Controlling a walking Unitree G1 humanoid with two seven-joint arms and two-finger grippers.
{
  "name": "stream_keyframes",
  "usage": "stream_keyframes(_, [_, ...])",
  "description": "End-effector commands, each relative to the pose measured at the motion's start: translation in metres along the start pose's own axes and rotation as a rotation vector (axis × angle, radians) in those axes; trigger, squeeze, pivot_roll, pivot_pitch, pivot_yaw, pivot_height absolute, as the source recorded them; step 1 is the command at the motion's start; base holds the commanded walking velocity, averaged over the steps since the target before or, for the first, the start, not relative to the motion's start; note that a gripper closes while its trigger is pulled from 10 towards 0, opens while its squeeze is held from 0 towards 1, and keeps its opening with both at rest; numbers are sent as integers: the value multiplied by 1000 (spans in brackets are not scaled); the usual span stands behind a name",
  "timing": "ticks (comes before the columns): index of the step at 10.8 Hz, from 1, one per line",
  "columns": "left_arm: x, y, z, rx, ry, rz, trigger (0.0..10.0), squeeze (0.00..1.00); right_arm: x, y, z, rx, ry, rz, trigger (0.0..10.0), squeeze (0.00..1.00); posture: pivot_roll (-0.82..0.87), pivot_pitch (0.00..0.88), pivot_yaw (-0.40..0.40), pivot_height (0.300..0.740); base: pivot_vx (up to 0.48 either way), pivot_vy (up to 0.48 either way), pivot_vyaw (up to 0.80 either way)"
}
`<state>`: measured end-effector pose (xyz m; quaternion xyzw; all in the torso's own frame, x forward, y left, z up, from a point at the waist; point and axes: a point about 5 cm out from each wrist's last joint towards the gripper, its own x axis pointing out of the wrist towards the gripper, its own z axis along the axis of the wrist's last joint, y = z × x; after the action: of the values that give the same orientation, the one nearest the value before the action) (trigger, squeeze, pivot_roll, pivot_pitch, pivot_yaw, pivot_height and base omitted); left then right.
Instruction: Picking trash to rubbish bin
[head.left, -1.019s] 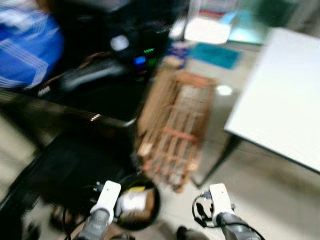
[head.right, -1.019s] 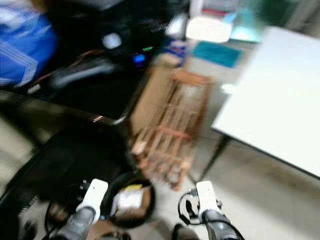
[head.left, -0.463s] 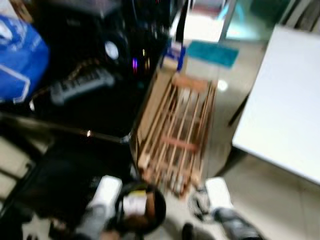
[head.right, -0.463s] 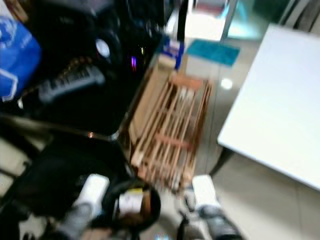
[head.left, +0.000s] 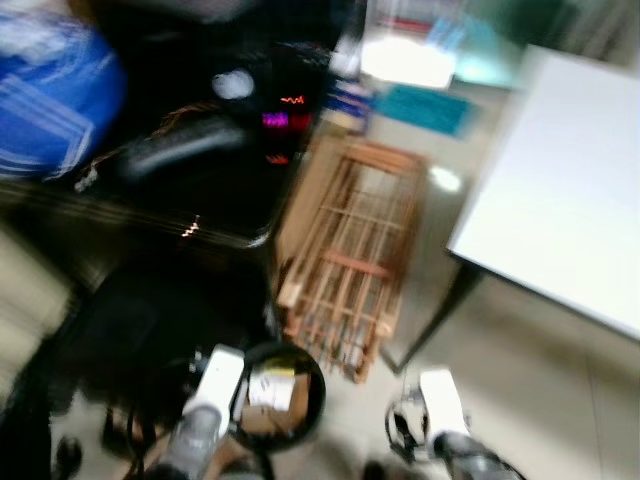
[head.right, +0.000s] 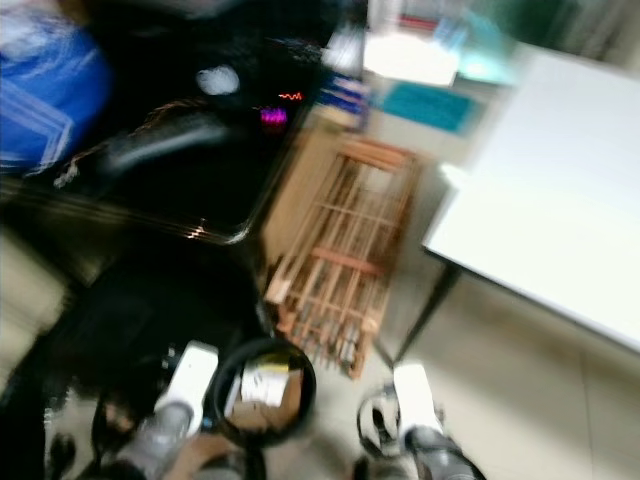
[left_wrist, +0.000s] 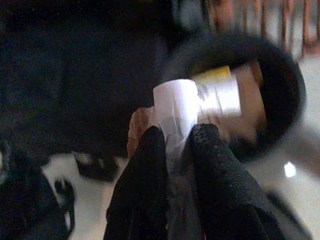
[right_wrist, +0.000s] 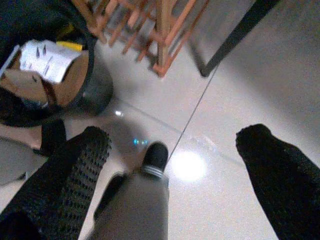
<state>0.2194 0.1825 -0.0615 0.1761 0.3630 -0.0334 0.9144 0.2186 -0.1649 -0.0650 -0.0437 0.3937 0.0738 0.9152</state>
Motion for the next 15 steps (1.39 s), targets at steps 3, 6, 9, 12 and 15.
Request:
stream_keyframes(3, [-1,2,-4,-8,20,7,10000,0,-1,4,-6,7,29,32,10000,0,24,182,15,740,0,0,0])
stream_keyframes(6, [0,1,-1,-17,16,2,10000,0,1,8,-2,-2,28,67,10000,0,19,177,15,740,0,0,0])
stream_keyframes(9, [1,-3,2,-22,20,-20,10000,0,2,16,5,-33,14,174,10000,0,9,181,10,740,0,0,0])
stream_keyframes(12, [3,-11,10,3,5,-87,10000,0,2,21,20,18,-44,332,10000,0,-2,210,-4,740,0,0,0])
stream_keyframes(15, [3,-20,13,18,4,-120,10000,0,0,30,25,47,-64,488,10000,0,-11,244,-20,740,0,0,0])
